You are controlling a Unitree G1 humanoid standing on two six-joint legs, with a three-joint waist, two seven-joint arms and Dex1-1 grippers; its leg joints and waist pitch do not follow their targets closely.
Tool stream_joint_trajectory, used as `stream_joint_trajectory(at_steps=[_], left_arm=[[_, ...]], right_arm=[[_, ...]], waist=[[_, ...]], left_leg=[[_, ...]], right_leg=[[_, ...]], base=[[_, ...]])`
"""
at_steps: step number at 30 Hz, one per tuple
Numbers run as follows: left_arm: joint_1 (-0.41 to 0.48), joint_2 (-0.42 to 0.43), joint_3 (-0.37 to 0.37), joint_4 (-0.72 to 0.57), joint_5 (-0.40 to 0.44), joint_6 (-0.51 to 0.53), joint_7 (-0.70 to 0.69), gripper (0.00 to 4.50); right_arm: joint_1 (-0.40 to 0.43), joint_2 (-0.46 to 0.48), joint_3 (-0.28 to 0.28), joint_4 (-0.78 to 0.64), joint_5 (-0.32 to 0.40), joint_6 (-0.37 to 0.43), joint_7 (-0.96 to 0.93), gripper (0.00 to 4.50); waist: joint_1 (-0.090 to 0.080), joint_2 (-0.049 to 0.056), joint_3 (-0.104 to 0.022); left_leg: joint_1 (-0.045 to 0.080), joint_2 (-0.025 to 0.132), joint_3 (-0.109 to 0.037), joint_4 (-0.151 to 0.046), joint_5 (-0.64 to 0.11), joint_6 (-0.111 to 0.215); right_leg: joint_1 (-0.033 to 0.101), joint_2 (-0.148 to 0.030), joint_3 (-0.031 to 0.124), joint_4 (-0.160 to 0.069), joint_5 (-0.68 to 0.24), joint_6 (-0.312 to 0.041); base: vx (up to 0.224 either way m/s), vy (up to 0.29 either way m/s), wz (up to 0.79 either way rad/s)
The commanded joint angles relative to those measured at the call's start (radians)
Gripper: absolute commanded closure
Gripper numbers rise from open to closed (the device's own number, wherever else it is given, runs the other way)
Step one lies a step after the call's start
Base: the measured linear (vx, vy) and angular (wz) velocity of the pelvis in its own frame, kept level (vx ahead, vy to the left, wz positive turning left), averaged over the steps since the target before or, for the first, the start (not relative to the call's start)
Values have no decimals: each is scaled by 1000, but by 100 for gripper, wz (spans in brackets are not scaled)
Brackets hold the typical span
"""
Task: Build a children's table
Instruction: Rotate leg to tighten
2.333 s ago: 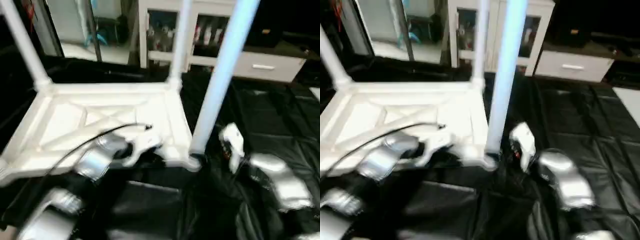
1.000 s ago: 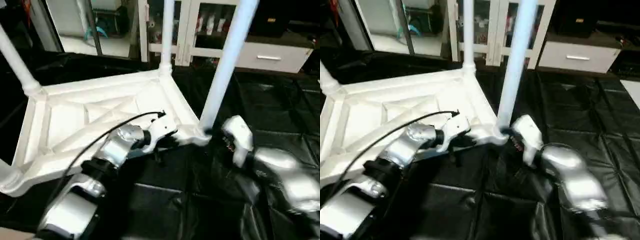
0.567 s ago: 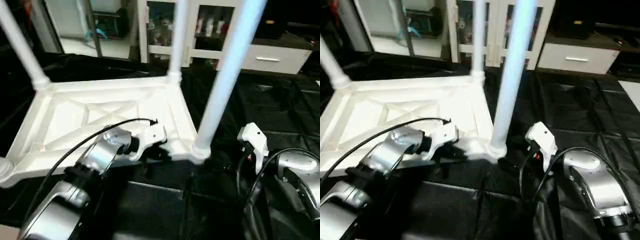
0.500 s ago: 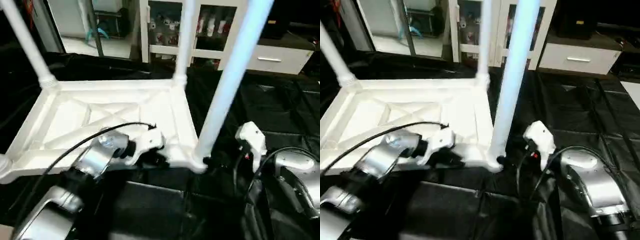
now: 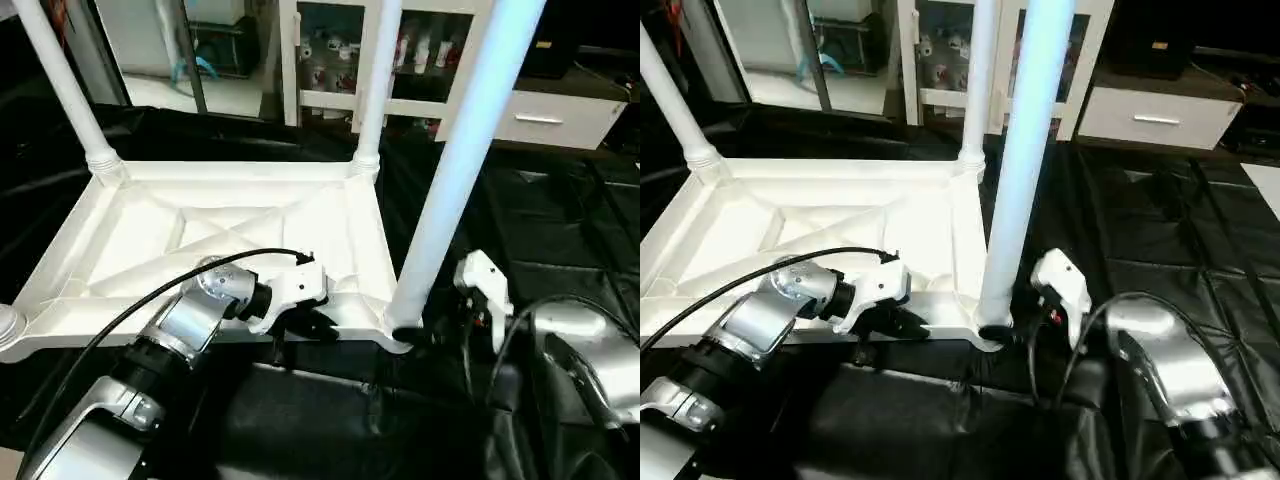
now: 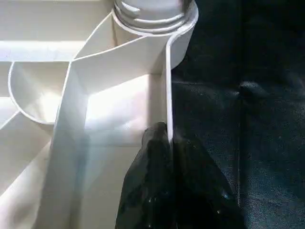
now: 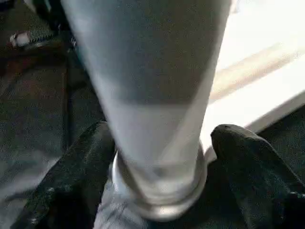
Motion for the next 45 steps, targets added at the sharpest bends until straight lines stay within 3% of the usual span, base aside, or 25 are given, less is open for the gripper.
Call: stream_joint_trajectory(at_steps=[1, 7, 12, 18, 21, 23, 24, 25, 26, 28, 30, 31, 32, 33, 34, 35, 36, 38, 40, 41, 42, 43, 44, 45], left_arm=[[21, -4, -56, -7, 10, 9, -46, 450], [28, -1, -63, -20, 9, 24, -46, 450], [29, 1, -63, -20, 10, 26, -46, 450], [30, 8, -65, -23, 12, 30, -53, 450], [22, -2, -54, -12, 13, 34, -21, 450], [18, -8, -49, -5, 15, 34, -8, 450], [18, -8, -49, -5, 15, 34, -8, 450], [8, -22, -38, 14, 19, 37, 23, 450], [-20, -59, -12, 66, 31, 44, 109, 450], [-39, -82, 3, 101, 42, 47, 169, 450], [-61, -106, 15, 138, 56, 58, 234, 450], [-87, -142, 36, 182, 69, 75, 331, 450], [-106, -170, 51, 212, 76, 90, 400, 450], [-125, -197, 65, 242, 83, 97, 473, 450], [-125, -197, 65, 242, 83, 97, 473, 450], [-137, -215, 74, 262, 87, 98, 520, 450], [-151, -236, 78, 289, 98, 92, 579, 450], [-151, -236, 78, 289, 98, 92, 579, 450], [-185, -280, 92, 362, 118, 50, 716, 450], [-185, -280, 92, 362, 118, 50, 716, 450], [-185, -280, 92, 362, 118, 50, 716, 450], [-199, -294, 100, 396, 125, 21, 754, 450], [-205, -298, 102, 410, 128, 12, 760, 450], [-205, -297, 103, 415, 129, 5, 762, 450]], right_arm=[[-15, 1, 0, 19, 4, -14, 5, 126], [-27, 6, 16, 48, 14, -18, 64, 170], [-25, -2, 26, 57, 5, -25, 77, 216], [-31, 4, 31, 75, -7, -40, 73, 232], [-35, 42, 1, 103, -12, -27, 8, 238], [-37, 56, -13, 114, -7, -20, -16, 238], [-37, 56, -13, 114, -7, -20, -16, 239], [-41, 73, -24, 131, -9, -11, -56, 240], [-49, 122, -52, 174, -16, 16, -165, 240], [-53, 154, -66, 196, -19, 30, -229, 240], [-55, 196, -79, 214, -25, 43, -308, 240], [-60, 254, -89, 231, -45, 51, -407, 240], [-64, 298, -92, 243, -65, 50, -483, 240], [-72, 349, -94, 262, -85, 43, -565, 241], [-72, 349, -94, 262, -85, 43, -565, 241], [-78, 385, -93, 277, -99, 34, -618, 241], [-97, 438, -97, 307, -122, 10, -718, 241], [-97, 438, -97, 307, -122, 10, -718, 242], [-162, 549, -102, 391, -162, -60, -900, 244], [-162, 549, -102, 391, -162, -60, -900, 244], [-162, 549, -102, 391, -162, -60, -900, 244], [-203, 589, -102, 436, -169, -137, -934, 246], [-212, 600, -107, 444, -173, -159, -946, 247], [-213, 607, -113, 442, -172, -171, -943, 247]], waist=[[-2, -8, -66], [0, -12, -66], [-1, -12, -63], [-6, -12, -63], [-8, -14, -63], [-10, -14, -59], [-11, -15, -56], [-11, -15, -56], [-18, -13, -51], [-21, -15, -51], [-28, -14, -50], [-28, -15, -50], [-38, -10, -50], [-44, -7, -49], [-53, -10, -48], [-54, -10, -49], [-60, 1, -49], [-69, 0, -49], [-79, 8, -46], [-86, 10, -43], [-90, 13, -44], [-90, 14, -44], [-100, 16, -45], [-103, 10, -43]], left_leg=[[14, 66, -27, -69, -107, 69], [12, 67, -26, -68, -115, 76], [13, 67, -27, -70, -148, 59], [12, 65, -29, -71, -161, 48], [11, 64, -28, -70, -164, 49], [11, 63, -29, -73, -193, 41], [16, 62, -30, -75, -237, 26], [16, 62, -30, -75, -237, 26], [17, 58, -31, -76, -279, 9], [21, 56, -38, -78, -309, -14], [18, 55, -41, -81, -331, -16], [21, 55, -43, -81, -335, -21], [24, 52, -45, -80, -357, -29], [26, 50, -49, -80, -379, -39], [21, 49, -52, -83, -396, -37], [20, 49, -56, -84, -402, -35], [21, 51, -58, -87, -415, -36], [24, 49, -60, -86, -444, -40], [33, 52, -64, -92, -500, -40], [33, 51, -66, -93, -526, -48], [36, 53, -72, -97, -568, -51], [41, 56, -72, -99, -583, -49], [38, 56, -75, -102, -594, -48], [36, 56, -73, -103, -598, -47]], right_leg=[[46, -66, 46, -40, -108, -285], [47, -68, 45, -40, -126, -288], [45, -69, 47, -48, -185, -271], [45, -66, 47, -48, -198, -261], [44, -67, 47, -49, -203, -262], [42, -67, 48, -55, -252, -252], [39, -69, 48, -64, -328, -232], [39, -69, 48, -64, -328, -232], [31, -66, 47, -73, -408, -210], [32, -68, 42, -82, -487, -176], [30, -67, 40, -89, -526, -147], [29, -68, 38, -91, -533, -141], [22, -66, 36, -95, -549, -139], [23, -66, 29, -99, -574, -126], [27, -65, 24, -104, -599, -107], [32, -68, 20, -107, -605, -100], [29, -68, 18, -111, -600, -96], [25, -66, 13, -116, -601, -94], [20, -64, 5, -122, -579, -99], [20, -61, 0, -124, -583, -97], [32, -60, -13, -127, -571, -86], [32, -62, -14, -131, -554, -86], [35, -67, -17, -131, -517, -95], [34, -67, -16, -133, -512, -97]], base=[[0, 0, 0], [0, 0, 0], [0, 0, 0], [0, 0, 0], [0, 0, 0], [0, 0, 0], [0, 0, 0], [0, 0, 0], [0, 0, 0], [-28, -2, -2], [-51, 3, -5], [0, 0, 0], [0, 0, 0], [0, 0, 0], [0, 0, 0], [0, 0, 0], [0, 0, 0], [0, 0, 0], [0, 0, 0], [0, 0, 0], [0, 0, 0], [0, 0, 0], [0, 0, 0], [0, 0, 0]])
